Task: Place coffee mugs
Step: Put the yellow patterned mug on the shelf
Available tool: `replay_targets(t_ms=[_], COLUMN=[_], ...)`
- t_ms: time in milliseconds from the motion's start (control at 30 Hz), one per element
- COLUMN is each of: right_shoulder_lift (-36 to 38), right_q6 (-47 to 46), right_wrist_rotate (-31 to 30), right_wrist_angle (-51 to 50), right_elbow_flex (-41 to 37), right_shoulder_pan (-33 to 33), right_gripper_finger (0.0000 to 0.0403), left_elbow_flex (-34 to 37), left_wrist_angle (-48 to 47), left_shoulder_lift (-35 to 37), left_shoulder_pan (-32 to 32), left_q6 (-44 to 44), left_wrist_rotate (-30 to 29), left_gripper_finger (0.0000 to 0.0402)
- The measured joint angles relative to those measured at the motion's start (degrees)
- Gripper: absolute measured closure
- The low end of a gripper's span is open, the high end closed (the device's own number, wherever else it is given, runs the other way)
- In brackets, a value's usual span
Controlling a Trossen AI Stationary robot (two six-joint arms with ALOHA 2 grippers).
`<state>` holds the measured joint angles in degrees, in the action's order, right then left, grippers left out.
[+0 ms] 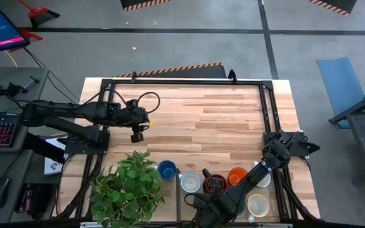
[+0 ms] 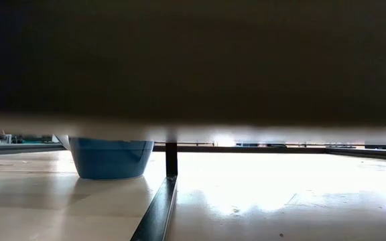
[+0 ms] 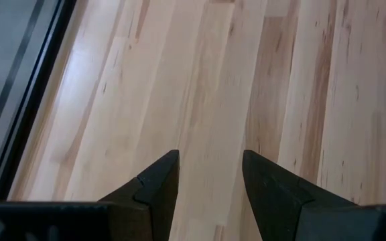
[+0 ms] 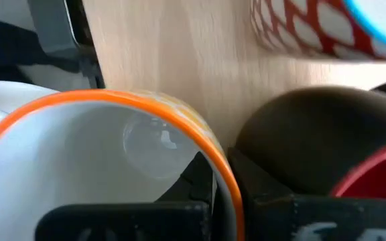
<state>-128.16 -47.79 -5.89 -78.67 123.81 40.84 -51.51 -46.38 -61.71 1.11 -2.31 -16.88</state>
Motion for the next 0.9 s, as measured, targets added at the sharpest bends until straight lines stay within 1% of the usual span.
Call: replay_targets(t_ms=[267, 400, 567, 900], right_shoulder_lift=[0.0, 0.0, 0.02, 0.03], right_q6=[-0.55, -0.98, -1.7, -2.94], right_wrist_rotate=[1.36, 1.32, 0.25, -0.6], right_wrist_angle=[-0.92, -1.04, -1.03, -1.05], right_elbow_flex=[0.0, 0.0, 0.0, 0.0], right_shoulder_pan=[0.04, 0.04, 0.04, -0.28], right_gripper_finger=[0.0403, 0.0395, 0.0385, 0.0383], left_elbow_flex=[0.0, 0.0, 0.0, 0.0], left_wrist_angle=[0.23, 0.23, 0.23, 0.23], left_shoulder_lift=[0.0, 0.01, 0.0, 0.01], left_shoulder_pan=[0.01, -0.01, -0.01, -0.01], left_q6=[0.0, 0.0, 0.0, 0.0], left_wrist_rotate=[0.0, -0.03, -0.04, -0.04], left_gripper_finger=[0.0248, 0.0248, 0.0248, 0.0248])
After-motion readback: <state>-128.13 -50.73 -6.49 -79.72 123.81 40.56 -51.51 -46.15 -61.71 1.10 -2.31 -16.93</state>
